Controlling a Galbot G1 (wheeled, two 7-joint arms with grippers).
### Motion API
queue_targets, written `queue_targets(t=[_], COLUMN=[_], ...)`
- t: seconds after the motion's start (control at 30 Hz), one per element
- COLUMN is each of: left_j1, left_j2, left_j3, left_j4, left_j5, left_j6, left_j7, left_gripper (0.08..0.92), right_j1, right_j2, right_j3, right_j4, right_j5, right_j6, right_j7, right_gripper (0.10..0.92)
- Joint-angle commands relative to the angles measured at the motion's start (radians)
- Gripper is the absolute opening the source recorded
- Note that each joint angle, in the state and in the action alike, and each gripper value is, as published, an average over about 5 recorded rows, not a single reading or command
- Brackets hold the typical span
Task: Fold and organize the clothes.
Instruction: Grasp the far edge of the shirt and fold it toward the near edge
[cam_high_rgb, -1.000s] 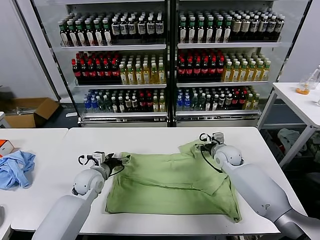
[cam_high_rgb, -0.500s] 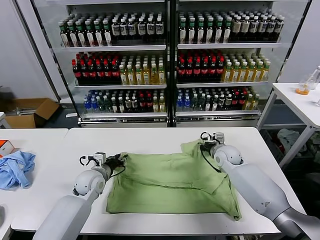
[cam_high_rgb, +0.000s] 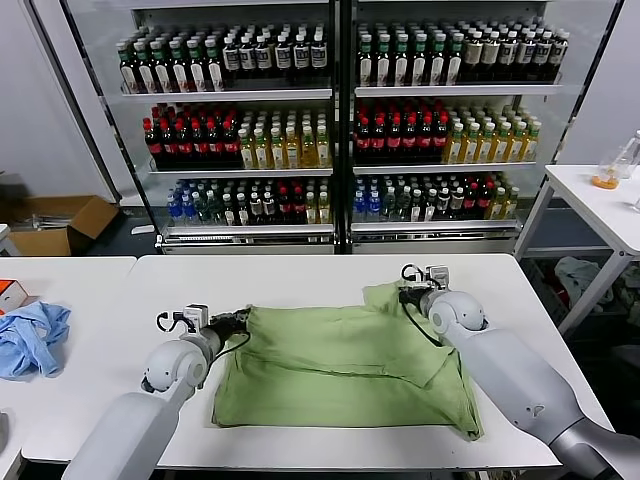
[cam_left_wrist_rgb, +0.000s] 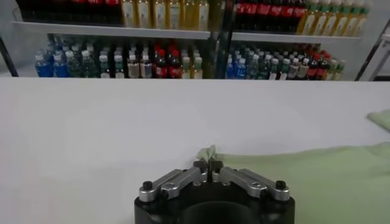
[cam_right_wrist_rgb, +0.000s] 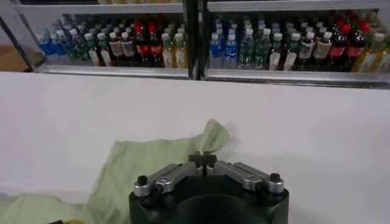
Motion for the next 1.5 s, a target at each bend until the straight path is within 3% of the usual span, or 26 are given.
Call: queue_targets(t=[0.03,0.77,1.2,1.5], left_j1=[0.024,0.283,0.441,0.525], left_j2=[0.027,0.170,0.186,0.184], left_j3=[-0.032,-0.155,-0.180,-0.185], left_j4=[-0.102,-0.431,-0.520,-0.518], left_j5=[-0.044,-0.090,-0.060,-0.019], left_j6=[-0.003,0.010,0.011,0.012], left_j7=[-0.003,-0.020,-0.011,-0.002], left_gripper=[0.111,0.103,0.103,0.098], right_j1=[-0.006,-0.427,-0.832,-0.918], right_j2=[-0.055,-0.317,-0.357,-0.336], right_j3=[0.031,0.405,0.668,0.676], right_j4=[0.165,0.686,0.832,0.831], right_j5=[0.007,0.085,0.069,0.045], right_j6=[0.004,0.002,0.001,0.000], right_j7=[0.003,0.028,0.031,0.042], right_gripper=[0.105,0.105,0.105,0.105])
